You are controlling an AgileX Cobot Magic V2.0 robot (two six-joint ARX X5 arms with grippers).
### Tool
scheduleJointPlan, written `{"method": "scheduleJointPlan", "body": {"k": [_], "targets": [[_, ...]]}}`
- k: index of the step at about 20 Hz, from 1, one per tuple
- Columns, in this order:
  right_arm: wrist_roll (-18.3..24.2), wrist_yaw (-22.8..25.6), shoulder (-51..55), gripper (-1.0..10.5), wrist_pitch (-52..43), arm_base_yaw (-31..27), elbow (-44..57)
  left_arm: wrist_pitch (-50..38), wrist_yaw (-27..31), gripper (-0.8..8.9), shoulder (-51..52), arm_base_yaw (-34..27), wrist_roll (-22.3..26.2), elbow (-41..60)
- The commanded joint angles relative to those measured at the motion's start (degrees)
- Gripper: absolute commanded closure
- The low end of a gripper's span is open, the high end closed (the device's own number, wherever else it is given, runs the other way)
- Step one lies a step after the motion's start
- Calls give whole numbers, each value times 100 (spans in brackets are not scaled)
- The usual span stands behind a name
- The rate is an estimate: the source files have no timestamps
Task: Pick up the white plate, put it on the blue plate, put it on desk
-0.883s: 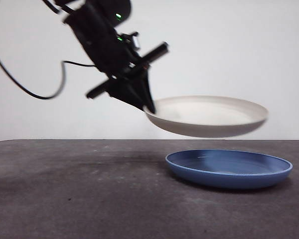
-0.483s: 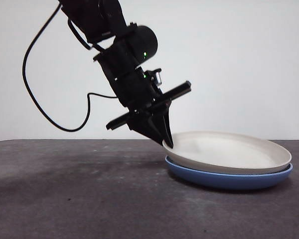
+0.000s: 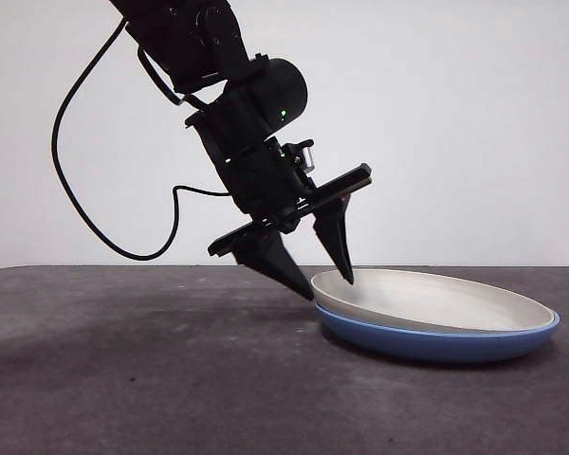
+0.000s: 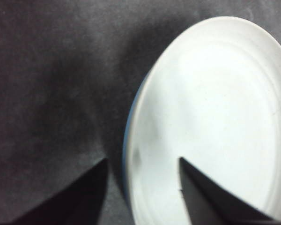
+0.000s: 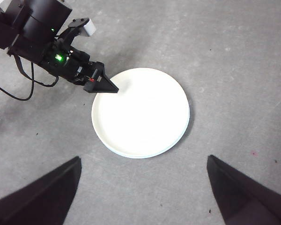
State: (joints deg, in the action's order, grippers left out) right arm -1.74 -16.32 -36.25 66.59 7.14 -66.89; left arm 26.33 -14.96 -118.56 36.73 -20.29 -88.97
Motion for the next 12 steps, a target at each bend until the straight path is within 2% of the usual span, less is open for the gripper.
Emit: {"method": "scheduleJointPlan", "body": {"k": [1, 6, 12], "targets": [[-42, 13, -31, 518, -31, 24, -105, -15, -52, 496, -72, 52, 15, -146], [-42, 13, -31, 518, -28, 22, -105, 61, -50, 496, 597, 28, 317, -149], [-42, 13, -35, 517, -31, 24, -96, 850, -44, 496, 2092, -138, 837, -149]]}}
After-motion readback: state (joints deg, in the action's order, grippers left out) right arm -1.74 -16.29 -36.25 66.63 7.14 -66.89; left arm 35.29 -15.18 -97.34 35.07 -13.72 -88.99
